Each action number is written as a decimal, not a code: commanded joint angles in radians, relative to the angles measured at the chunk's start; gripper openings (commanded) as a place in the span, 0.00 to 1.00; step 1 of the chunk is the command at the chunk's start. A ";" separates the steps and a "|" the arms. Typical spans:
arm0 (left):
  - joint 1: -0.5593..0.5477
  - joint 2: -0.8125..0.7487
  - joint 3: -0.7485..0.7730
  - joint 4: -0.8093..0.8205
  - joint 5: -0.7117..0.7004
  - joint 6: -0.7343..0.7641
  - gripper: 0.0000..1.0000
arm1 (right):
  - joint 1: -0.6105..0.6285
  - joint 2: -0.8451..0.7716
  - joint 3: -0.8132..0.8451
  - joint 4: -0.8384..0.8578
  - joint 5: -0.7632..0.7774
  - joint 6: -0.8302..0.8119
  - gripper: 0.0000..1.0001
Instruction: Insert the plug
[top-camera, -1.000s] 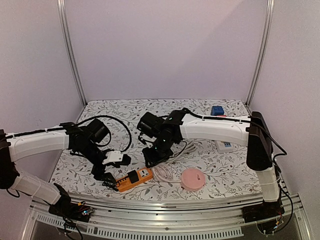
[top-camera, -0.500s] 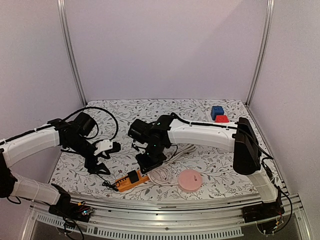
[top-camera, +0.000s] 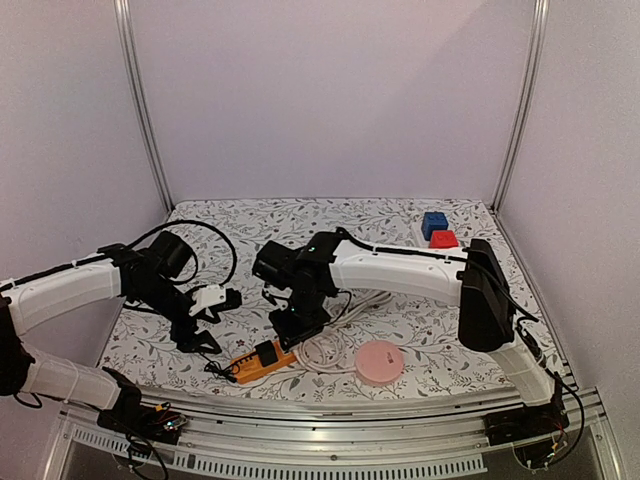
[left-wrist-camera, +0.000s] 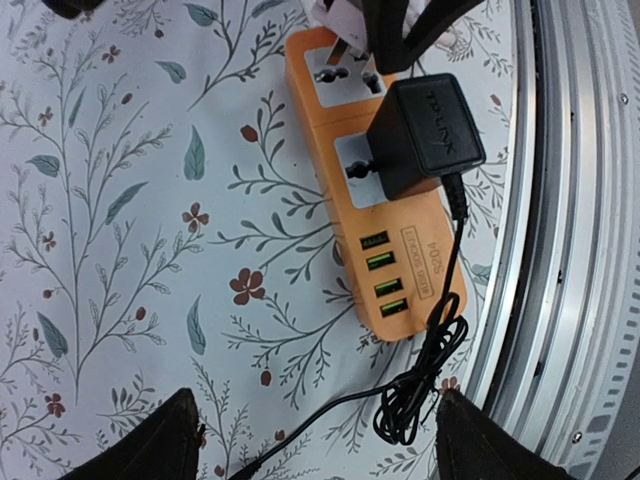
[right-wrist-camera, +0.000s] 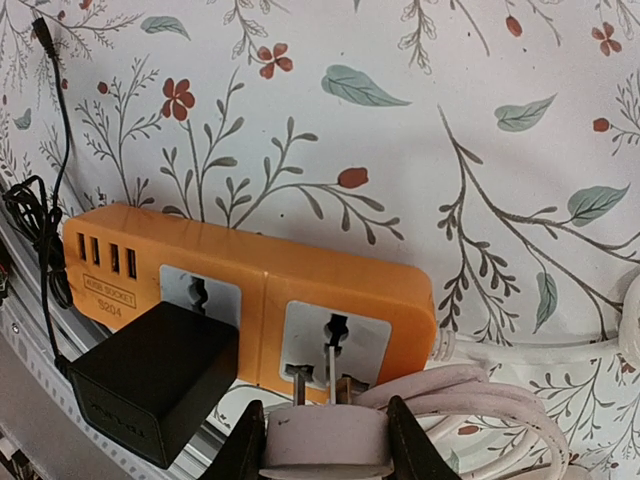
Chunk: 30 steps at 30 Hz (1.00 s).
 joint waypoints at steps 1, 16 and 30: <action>0.010 -0.002 -0.011 0.023 0.004 -0.017 0.80 | 0.008 0.063 0.013 -0.015 -0.034 -0.010 0.00; 0.010 0.017 0.014 0.012 0.009 0.001 0.80 | 0.010 0.031 -0.031 -0.202 0.160 0.025 0.00; 0.011 0.020 -0.010 0.013 0.035 0.017 0.80 | 0.000 0.042 0.066 -0.157 0.109 -0.012 0.00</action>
